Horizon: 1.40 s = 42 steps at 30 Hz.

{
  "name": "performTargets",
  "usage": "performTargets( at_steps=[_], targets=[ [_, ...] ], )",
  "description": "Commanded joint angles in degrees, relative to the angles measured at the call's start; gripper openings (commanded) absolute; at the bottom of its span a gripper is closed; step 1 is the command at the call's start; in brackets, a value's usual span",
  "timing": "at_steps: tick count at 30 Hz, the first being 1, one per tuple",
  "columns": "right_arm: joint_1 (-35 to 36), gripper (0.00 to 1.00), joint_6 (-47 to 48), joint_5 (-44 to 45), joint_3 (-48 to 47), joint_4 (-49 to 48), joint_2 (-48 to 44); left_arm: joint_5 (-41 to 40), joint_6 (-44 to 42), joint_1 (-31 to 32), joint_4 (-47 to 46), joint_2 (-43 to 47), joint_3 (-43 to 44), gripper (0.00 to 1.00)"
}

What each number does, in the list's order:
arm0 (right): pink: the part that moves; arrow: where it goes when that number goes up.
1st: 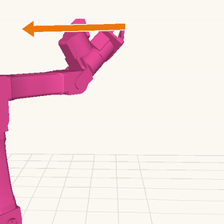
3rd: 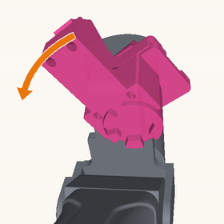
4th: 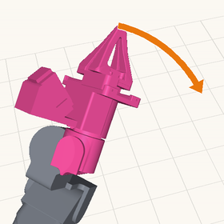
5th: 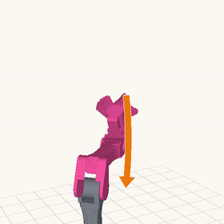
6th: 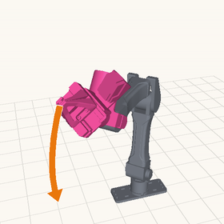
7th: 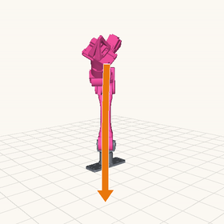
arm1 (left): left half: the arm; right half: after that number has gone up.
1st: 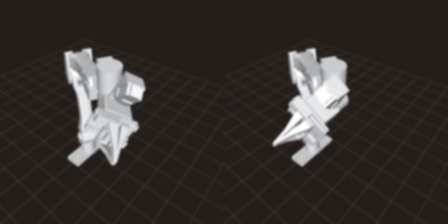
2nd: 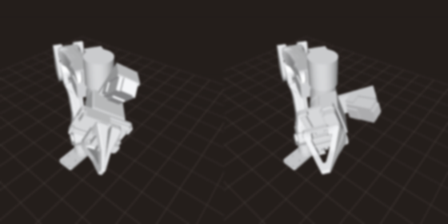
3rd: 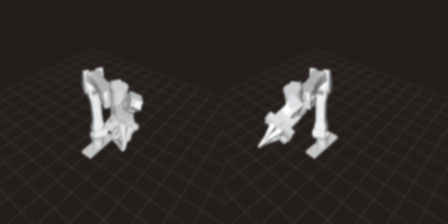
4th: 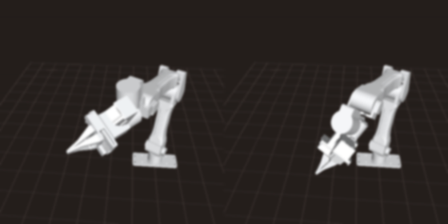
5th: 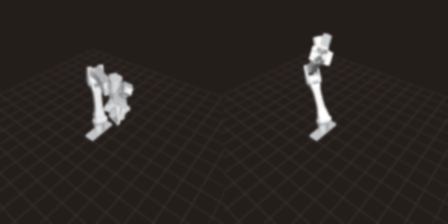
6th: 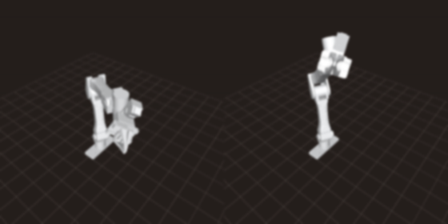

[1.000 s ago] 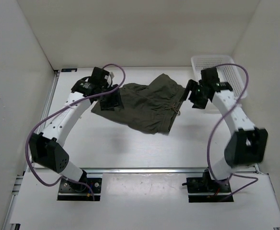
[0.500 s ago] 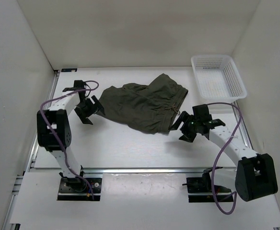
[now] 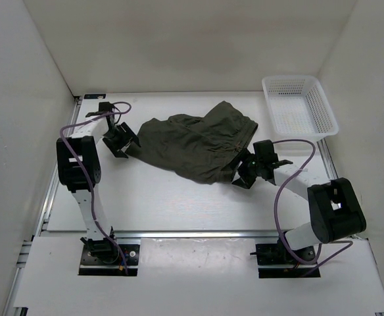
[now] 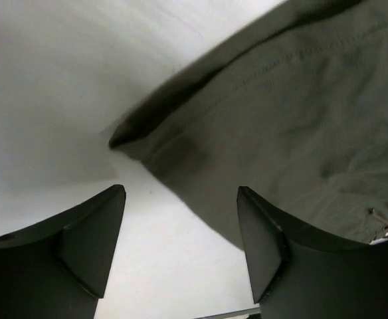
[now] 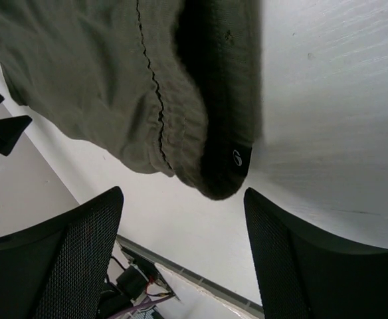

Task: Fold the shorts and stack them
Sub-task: Flatten the shorts out

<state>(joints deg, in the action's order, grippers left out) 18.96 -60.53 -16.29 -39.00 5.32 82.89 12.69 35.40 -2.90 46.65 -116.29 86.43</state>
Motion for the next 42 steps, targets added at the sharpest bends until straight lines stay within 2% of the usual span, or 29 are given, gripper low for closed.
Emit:
performTargets(
  at_steps=[1, 5, 6, 7, 9, 15, 16, 17, 19, 25, 30, 34, 42],
  targets=[
    [0.81, 0.77, -2.39, 1.44, -1.69, -4.34, 2.52, 0.24, 0.46, 0.44, -0.42, -3.05, 2.24, 0.75],
    [2.57, 0.73, -2.92, 2.75, -3.10, -3.83, 4.82, 0.23, 0.46, 0.96, -0.42, -5.35, 2.78, 0.55],
    [2.57, 0.73, -2.92, 2.76, -3.10, -3.83, 4.82, 0.75, 0.46, 0.96, -0.42, -6.13, 3.30, 0.47],
    [2.57, 0.71, -2.92, 3.80, -3.10, -3.83, 4.82, 0.76, 0.46, 0.96, -0.42, -6.14, 3.30, 0.25],
    [3.19, 0.68, -3.45, 6.00, -3.62, -3.83, 5.35, 0.76, 0.46, 0.96, -0.42, -6.76, 3.83, 0.10],
    [3.80, 0.34, 0.06, 10.58, -7.57, 0.21, 6.40, 2.96, 0.46, 1.49, 0.10, -4.13, 3.83, 0.10],
    [3.80, 0.21, 0.06, 10.58, -8.10, 0.82, 7.01, 2.96, 0.46, 1.49, 0.10, -3.25, 3.83, 0.10],
    [3.80, 0.13, 0.85, 11.36, -9.32, 2.31, 7.02, 2.17, 0.46, 1.49, 0.71, -2.28, 3.83, 0.10],
    [3.80, 0.02, 2.77, 13.37, -11.26, 4.95, 7.02, 1.47, 0.46, 1.49, 1.33, 0.97, 3.83, 0.10],
    [2.49, 0.00, 10.33, 19.45, -18.03, 11.46, -0.34, 5.67, -0.07, -2.19, 2.65, 9.92, 7.07, 0.10],
    [1.25, 0.00, 18.42, 20.51, -31.55, 20.75, -3.70, 7.43, -0.59, -3.95, 6.42, 17.05, 13.22, 0.10],
    [1.25, 0.00, 24.75, 19.82, -42.36, 25.86, -8.00, 9.02, -0.59, -5.01, 10.46, 23.98, 24.09, 0.10],
    [1.25, 0.00, 35.03, 15.07, -59.33, 36.77, -18.98, 9.55, -0.07, -8.79, 14.33, 38.58, 38.18, 0.10]
  ],
)
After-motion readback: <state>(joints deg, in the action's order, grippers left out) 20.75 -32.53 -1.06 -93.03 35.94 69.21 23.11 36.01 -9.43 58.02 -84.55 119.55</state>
